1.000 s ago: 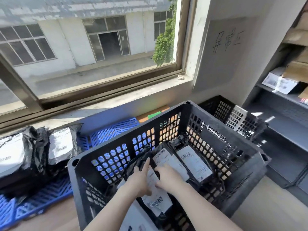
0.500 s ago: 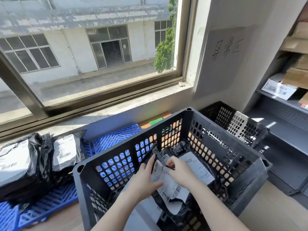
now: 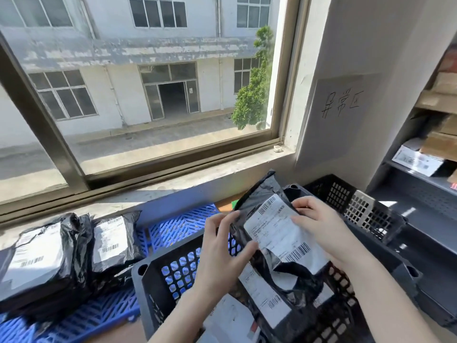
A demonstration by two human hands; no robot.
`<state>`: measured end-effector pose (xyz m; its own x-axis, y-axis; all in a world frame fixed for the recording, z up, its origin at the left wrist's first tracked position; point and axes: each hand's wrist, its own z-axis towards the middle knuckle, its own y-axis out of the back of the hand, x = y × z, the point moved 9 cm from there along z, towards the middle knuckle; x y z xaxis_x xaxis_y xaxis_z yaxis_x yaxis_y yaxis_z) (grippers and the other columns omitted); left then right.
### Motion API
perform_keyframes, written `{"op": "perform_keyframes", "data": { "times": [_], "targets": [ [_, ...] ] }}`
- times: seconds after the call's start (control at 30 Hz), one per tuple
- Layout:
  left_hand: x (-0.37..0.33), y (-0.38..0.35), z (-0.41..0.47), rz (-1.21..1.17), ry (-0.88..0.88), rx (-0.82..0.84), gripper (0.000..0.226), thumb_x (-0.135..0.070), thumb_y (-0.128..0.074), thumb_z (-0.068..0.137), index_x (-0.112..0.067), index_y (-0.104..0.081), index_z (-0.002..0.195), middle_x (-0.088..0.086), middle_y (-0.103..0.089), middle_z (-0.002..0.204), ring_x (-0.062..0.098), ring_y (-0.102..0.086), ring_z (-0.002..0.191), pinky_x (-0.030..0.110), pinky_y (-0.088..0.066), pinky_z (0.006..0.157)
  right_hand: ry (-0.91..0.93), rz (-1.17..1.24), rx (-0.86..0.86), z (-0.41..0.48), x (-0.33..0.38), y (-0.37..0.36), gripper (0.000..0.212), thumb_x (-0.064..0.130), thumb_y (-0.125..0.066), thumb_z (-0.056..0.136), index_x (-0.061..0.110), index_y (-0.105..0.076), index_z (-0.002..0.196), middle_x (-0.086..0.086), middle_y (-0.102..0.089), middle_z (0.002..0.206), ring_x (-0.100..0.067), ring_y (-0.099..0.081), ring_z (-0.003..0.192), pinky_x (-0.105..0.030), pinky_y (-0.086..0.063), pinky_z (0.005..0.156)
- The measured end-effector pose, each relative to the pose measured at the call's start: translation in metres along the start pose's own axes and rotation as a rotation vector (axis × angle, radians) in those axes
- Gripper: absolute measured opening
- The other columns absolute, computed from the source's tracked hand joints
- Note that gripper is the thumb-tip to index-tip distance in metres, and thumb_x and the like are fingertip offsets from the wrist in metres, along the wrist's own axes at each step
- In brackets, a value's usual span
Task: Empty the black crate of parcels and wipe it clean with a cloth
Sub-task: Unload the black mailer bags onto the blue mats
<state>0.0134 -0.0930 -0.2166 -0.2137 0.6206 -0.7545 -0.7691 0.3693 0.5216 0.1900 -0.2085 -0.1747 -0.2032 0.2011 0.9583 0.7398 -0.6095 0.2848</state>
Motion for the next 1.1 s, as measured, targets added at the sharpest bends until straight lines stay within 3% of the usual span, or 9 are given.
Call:
{"op": "perform_keyframes", "data": {
  "times": [0.1,0.2,0.37,0.53,0.67,0.77,0.93,1.0,1.1],
  "targets": [
    [0.004,0.03,0.008,-0.029,0.036,-0.042,0.056,-0.049,-0.067,0.083,-0.045,-0.041,0.132,-0.021,-0.037,0.119,-0.009,-0.04,0.117,0.008,-0.034,0.091,0.031,0.057,0.01,0.004,0.024,-0.008,0.02,0.011,-0.064,0.09,0.027,-0.062,0.102,0.007,-0.07,0.097,0.002,-0.065,0.092,-0.026,-0.05,0.085],
    [0.008,0.057,0.012,-0.059,0.048,-0.106,0.054,-0.058,-0.059,0.079,-0.042,-0.045,0.129,-0.022,-0.041,0.114,-0.005,-0.046,0.114,0.018,-0.041,0.092,0.054,0.159,0.038,0.012,0.043,-0.029,0.022,0.007,-0.063,0.09,0.023,-0.062,0.106,-0.001,-0.07,0.105,-0.018,-0.066,0.103,-0.04,-0.051,0.092],
    [0.03,0.112,0.009,-0.053,0.093,-0.299,0.052,-0.061,-0.056,0.077,-0.04,-0.051,0.123,-0.023,-0.038,0.108,0.003,-0.047,0.112,0.022,-0.038,0.094,0.104,0.233,0.052,0.027,0.065,-0.086,0.022,0.003,-0.059,0.092,0.017,-0.058,0.108,-0.002,-0.067,0.106,-0.01,-0.064,0.1,-0.022,-0.051,0.082],
    [0.074,0.154,-0.004,-0.128,0.201,-0.326,0.053,-0.061,-0.059,0.075,-0.04,-0.05,0.123,-0.012,-0.055,0.103,0.005,-0.056,0.099,0.032,-0.051,0.083,0.038,0.379,0.068,0.049,0.06,-0.165,0.019,0.0,-0.056,0.093,0.016,-0.056,0.104,-0.008,-0.066,0.106,-0.019,-0.063,0.099,-0.032,-0.051,0.086],
    [0.114,0.189,-0.019,-0.113,0.265,-0.359,0.052,-0.046,-0.073,0.079,-0.043,-0.048,0.125,-0.018,-0.052,0.113,0.002,-0.054,0.105,0.029,-0.052,0.084,-0.007,0.402,0.139,0.061,0.055,-0.239,0.017,0.003,-0.053,0.096,0.018,-0.053,0.103,-0.008,-0.066,0.108,-0.022,-0.064,0.099,-0.039,-0.052,0.089],
    [0.145,0.207,-0.031,-0.043,0.282,-0.37,0.056,-0.036,-0.076,0.078,-0.047,-0.047,0.125,-0.024,-0.043,0.116,0.001,-0.051,0.111,0.023,-0.047,0.089,-0.005,0.328,0.219,0.066,0.049,-0.295,0.019,0.003,-0.052,0.096,0.02,-0.05,0.103,-0.006,-0.066,0.105,-0.018,-0.065,0.093,-0.038,-0.052,0.085],
    [0.197,0.215,-0.049,0.054,0.341,-0.326,0.064,-0.022,-0.075,0.08,-0.051,-0.042,0.127,-0.012,-0.034,0.127,-0.012,-0.03,0.125,-0.001,-0.023,0.095,0.0,0.06,0.37,0.075,0.023,-0.377,0.035,0.004,-0.057,0.092,0.023,-0.04,0.115,-0.004,-0.06,0.115,-0.017,-0.062,0.101,-0.039,-0.052,0.088],
    [0.217,0.212,-0.056,0.072,0.381,-0.281,0.062,-0.021,-0.072,0.083,-0.052,-0.04,0.126,-0.011,-0.03,0.132,-0.019,-0.025,0.12,-0.002,-0.02,0.094,-0.033,-0.054,0.415,0.078,0.006,-0.402,0.047,0.004,-0.062,0.087,0.024,-0.035,0.12,-0.001,-0.058,0.117,-0.017,-0.063,0.1,-0.039,-0.054,0.087],
    [0.246,0.208,-0.065,0.124,0.425,-0.254,0.06,-0.016,-0.072,0.082,-0.039,-0.045,0.131,0.0,-0.032,0.138,-0.008,-0.027,0.12,0.0,-0.015,0.098,-0.045,-0.276,0.416,0.085,-0.024,-0.429,0.055,0.011,-0.068,0.08,0.027,-0.032,0.119,-0.003,-0.06,0.116,-0.027,-0.061,0.105,-0.046,-0.05,0.092]
  ]
}}
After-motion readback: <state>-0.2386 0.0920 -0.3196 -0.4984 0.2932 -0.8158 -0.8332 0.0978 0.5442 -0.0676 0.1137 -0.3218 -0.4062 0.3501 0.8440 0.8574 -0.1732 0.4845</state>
